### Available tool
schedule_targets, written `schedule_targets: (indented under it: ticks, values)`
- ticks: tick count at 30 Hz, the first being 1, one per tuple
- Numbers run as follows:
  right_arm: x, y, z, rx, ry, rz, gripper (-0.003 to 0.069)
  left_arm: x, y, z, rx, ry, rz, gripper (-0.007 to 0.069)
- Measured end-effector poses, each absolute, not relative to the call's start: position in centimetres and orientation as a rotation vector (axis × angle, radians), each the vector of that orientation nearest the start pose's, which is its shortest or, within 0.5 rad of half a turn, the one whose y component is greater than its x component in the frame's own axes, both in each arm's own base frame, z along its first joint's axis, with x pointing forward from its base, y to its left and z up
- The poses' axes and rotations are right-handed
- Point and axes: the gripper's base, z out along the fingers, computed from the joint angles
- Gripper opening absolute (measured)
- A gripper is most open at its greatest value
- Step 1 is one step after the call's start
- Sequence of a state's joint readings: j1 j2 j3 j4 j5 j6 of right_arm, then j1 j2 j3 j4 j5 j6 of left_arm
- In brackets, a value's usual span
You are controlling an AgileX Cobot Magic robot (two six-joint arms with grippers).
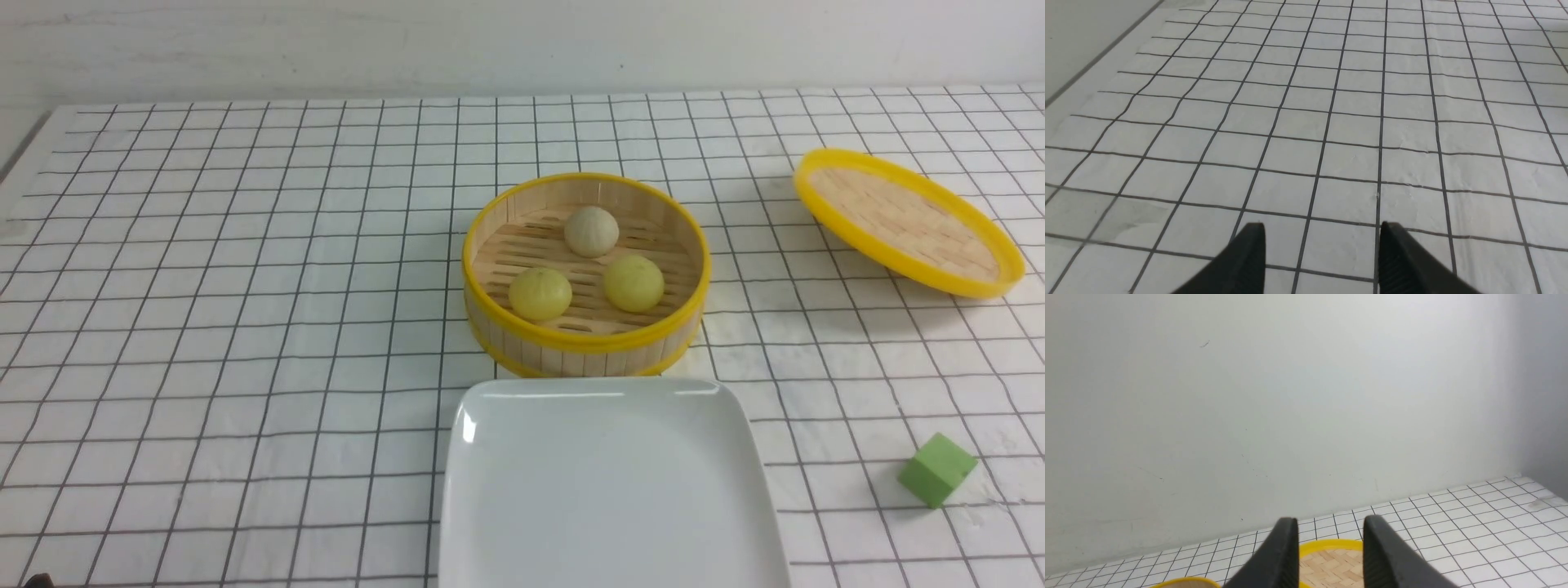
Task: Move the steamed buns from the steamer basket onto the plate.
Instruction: Use the right arm to grab the steamed stuffed bun that is closest to it
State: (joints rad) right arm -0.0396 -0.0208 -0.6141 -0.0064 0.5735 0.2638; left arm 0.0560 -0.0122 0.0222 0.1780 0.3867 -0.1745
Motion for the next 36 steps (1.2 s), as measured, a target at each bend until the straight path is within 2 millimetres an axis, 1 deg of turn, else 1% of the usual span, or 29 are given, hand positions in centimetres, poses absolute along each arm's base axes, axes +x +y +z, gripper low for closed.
schedule_targets:
  ticks: [17, 20, 22, 24, 25, 29, 33, 34, 35, 36]
  values:
    - [-1.9, 0.5, 35.1, 0.227, 1.409, 0.268, 0.0243, 5.2, 0.9, 17.3, -0.099, 1.867, 0.106, 0.0397]
    - [-1.9, 0.6, 35.1, 0.233, 1.411, 0.306, 0.0243, 5.3, 0.8, 17.4, -0.130, 1.844, 0.054, 0.0397]
    - [-2.0, 1.0, 35.2, 0.241, 1.410, 0.374, 0.0243, 5.4, 0.4, 17.8, -0.228, 1.778, -0.086, 0.0397]
    - [-2.0, 1.3, 35.2, 0.232, 1.409, 0.430, 0.0243, 5.6, 0.2, 18.6, -0.344, 1.665, -0.248, 0.0397]
    - [-2.0, 1.3, 35.2, 0.230, 1.409, 0.427, 0.0243, 5.6, 0.1, 18.8, -0.360, 1.643, -0.271, 0.0397]
    - [-2.0, 2.1, 35.4, 0.150, 1.409, 0.478, 0.0243, 5.6, 0.5, 20.8, -0.594, 1.361, -0.553, 0.0397]
    - [-1.4, 2.5, 35.6, 0.101, 1.432, 0.500, 0.0243, 5.4, 0.9, 21.6, -0.690, 1.221, -0.649, 0.0393]
    - [-0.8, 2.8, 35.6, 0.055, 1.466, 0.504, 0.0243, 5.2, 1.5, 22.2, -0.750, 1.097, -0.694, 0.0393]
    - [-0.8, 2.8, 35.6, 0.055, 1.468, 0.511, 0.0243, 5.2, 1.5, 22.2, -0.750, 1.097, -0.694, 0.0393]
    - [-0.3, 3.1, 35.5, 0.022, 1.504, 0.516, 0.0243, 4.9, 2.0, 22.7, -0.788, 1.002, -0.711, 0.0393]
